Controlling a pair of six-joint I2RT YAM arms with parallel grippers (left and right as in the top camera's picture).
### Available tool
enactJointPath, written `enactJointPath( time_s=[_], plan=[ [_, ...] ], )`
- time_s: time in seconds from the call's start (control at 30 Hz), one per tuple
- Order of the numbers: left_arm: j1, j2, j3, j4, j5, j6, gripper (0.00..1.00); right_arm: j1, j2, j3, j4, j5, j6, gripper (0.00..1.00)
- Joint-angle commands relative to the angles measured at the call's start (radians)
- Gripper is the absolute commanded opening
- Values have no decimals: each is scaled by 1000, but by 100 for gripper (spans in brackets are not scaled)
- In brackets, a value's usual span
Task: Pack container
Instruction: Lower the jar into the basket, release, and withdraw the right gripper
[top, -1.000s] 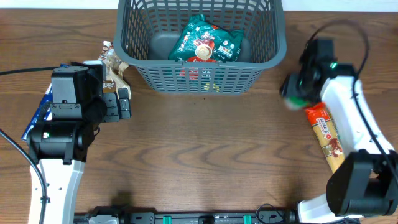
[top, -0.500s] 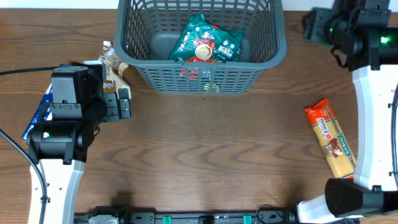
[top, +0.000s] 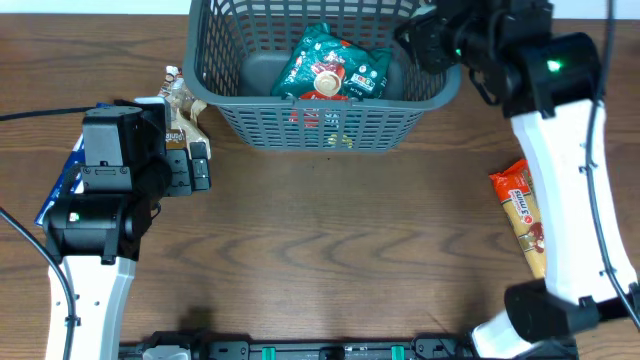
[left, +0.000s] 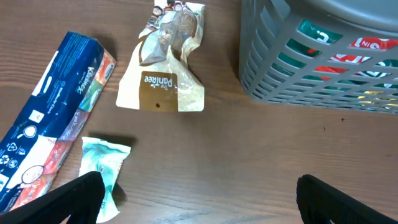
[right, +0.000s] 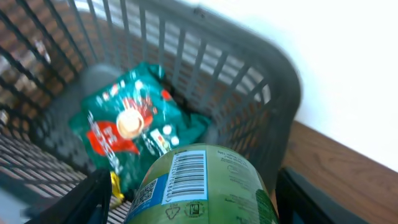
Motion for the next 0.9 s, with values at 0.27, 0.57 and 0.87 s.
enactJointPath(
  time_s=[0.27,0.57,0.87],
  plan=[
    [5,5,18,-5,-11,7,99,9,232,17,-32,-100,-85,1],
    [5,5,18,-16,-12,7,99,18,357,17,-88,-105,-85,1],
    [5,5,18,-17,-12,7,99,18,439,17,-140,-104,-89,4]
  ],
)
